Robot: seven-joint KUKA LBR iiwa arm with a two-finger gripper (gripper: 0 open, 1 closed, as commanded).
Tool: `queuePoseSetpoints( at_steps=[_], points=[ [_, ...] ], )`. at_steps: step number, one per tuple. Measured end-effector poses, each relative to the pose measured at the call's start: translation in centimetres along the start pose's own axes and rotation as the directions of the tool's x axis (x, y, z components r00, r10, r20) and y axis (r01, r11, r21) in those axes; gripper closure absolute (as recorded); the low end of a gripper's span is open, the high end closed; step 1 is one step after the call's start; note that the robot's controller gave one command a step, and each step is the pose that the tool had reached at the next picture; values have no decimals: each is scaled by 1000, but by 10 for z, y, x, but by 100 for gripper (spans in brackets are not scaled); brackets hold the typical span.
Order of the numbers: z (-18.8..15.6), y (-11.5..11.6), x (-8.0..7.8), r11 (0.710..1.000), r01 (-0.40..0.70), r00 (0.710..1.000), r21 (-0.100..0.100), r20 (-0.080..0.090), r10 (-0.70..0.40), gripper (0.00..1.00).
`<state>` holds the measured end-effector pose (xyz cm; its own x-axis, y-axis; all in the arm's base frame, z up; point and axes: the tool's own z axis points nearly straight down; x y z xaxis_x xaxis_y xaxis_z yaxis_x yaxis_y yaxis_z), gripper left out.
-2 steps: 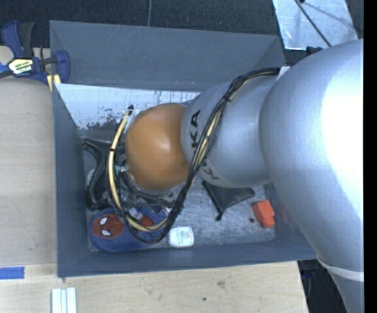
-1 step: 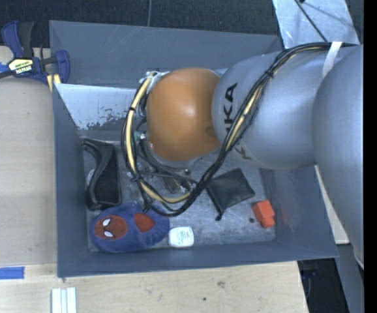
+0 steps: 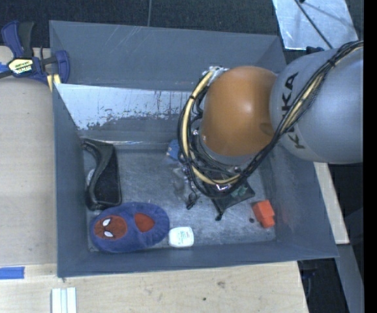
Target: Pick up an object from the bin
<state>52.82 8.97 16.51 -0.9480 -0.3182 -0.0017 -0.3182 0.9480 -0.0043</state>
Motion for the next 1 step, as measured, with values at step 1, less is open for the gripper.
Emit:
queuePoseSetpoints(
  at_steps=[1],
  points=[
    [0,5,-1,1000,7,1000,-4,0,-7,0]
  ],
)
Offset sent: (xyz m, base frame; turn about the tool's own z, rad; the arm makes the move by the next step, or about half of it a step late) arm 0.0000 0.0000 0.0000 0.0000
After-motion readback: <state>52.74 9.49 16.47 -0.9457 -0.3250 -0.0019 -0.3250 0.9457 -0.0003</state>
